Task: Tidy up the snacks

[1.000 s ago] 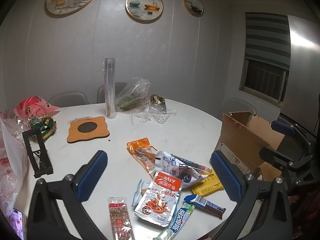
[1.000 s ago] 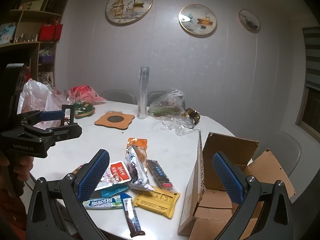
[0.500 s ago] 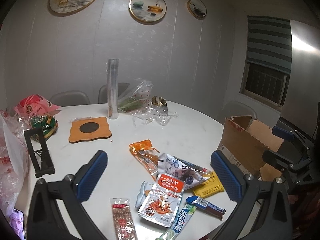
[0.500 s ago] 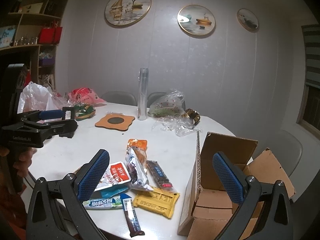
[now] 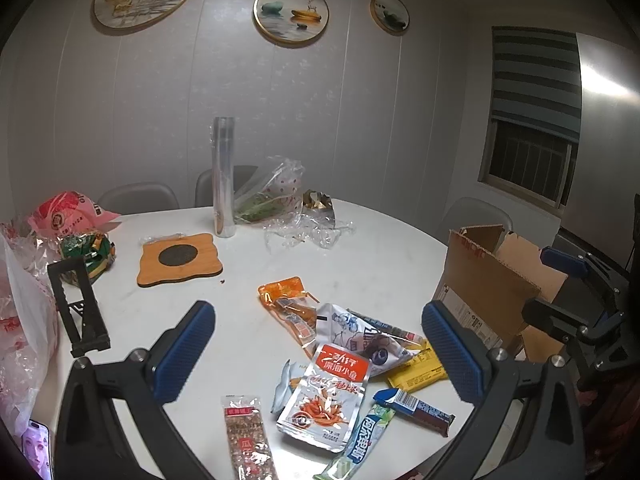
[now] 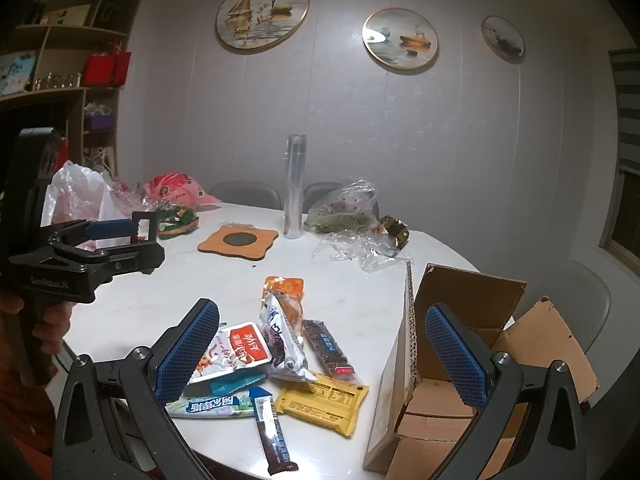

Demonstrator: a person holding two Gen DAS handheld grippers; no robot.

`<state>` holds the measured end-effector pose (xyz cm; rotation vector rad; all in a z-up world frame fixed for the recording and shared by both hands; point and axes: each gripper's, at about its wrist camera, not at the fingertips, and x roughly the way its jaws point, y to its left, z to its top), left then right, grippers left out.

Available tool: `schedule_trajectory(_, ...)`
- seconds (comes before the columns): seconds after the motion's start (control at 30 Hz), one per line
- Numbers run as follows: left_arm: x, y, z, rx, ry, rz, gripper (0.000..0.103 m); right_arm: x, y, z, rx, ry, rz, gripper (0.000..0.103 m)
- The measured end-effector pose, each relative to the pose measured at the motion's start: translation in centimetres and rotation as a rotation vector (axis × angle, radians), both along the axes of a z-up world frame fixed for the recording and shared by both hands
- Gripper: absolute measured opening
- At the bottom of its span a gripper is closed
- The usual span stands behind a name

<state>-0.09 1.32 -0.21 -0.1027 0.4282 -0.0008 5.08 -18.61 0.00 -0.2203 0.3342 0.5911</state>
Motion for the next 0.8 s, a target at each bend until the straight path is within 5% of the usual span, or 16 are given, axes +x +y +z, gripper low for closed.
schedule_trajectory(0.63,0.0,0.0,-0.1,0.006,0.003,-0.013,0.102,-0.8,0.3,-0.2,0.002,-0.021,0.024,0.102)
schedule_trajectory(0.8,-0.2,0.2,-0.4,0.001,-0.005,-0.028,0.102,-1.5,1.0,-0.1,-0.011,-0.060,0.048,0.083)
